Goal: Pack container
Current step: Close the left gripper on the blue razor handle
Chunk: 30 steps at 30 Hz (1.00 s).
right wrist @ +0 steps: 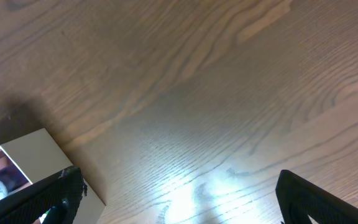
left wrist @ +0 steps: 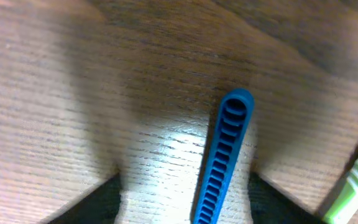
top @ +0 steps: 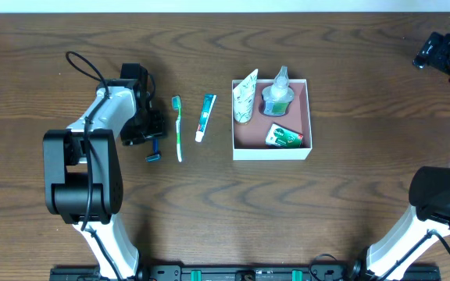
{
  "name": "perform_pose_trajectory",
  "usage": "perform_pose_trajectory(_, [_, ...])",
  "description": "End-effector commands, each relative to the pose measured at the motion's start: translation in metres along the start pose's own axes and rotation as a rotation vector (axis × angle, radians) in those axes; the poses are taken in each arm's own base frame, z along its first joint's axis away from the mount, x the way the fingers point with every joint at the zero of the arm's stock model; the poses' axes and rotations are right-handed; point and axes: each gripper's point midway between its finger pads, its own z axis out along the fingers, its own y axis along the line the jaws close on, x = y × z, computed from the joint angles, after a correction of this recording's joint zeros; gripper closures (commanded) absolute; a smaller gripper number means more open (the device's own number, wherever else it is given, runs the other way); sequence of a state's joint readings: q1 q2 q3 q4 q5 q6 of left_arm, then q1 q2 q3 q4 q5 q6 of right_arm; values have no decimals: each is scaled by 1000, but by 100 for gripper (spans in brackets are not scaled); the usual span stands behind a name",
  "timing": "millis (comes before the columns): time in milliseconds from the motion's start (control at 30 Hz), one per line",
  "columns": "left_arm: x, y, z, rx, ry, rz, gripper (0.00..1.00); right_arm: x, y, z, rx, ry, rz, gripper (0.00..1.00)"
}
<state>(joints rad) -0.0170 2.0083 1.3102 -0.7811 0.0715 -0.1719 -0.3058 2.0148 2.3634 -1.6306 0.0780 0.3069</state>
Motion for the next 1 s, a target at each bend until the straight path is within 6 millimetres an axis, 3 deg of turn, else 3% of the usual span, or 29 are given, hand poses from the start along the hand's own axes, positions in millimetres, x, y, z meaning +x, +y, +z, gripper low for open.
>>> perform_pose_trajectory(0, [11, 5, 9, -22, 37, -4, 56, -1, -1, -12, -10, -30, 18, 1])
perform_pose_trajectory(367, [17, 6, 9, -27, 62, -4, 92, -1, -1, -12, -9, -30, 18, 1])
perform_pose_trajectory(700, [26, 0, 3, 14, 101, -10, 94, -1, -1, -12, -9, -30, 18, 1])
perform_pose_trajectory(867, [18, -27, -19, 165, 76, -10, 94, -1, -1, -12, -9, -30, 18, 1])
perform_pose_trajectory(967, [10, -37, -42, 221, 32, -4, 94, -1, -1, -12, -10, -30, 18, 1])
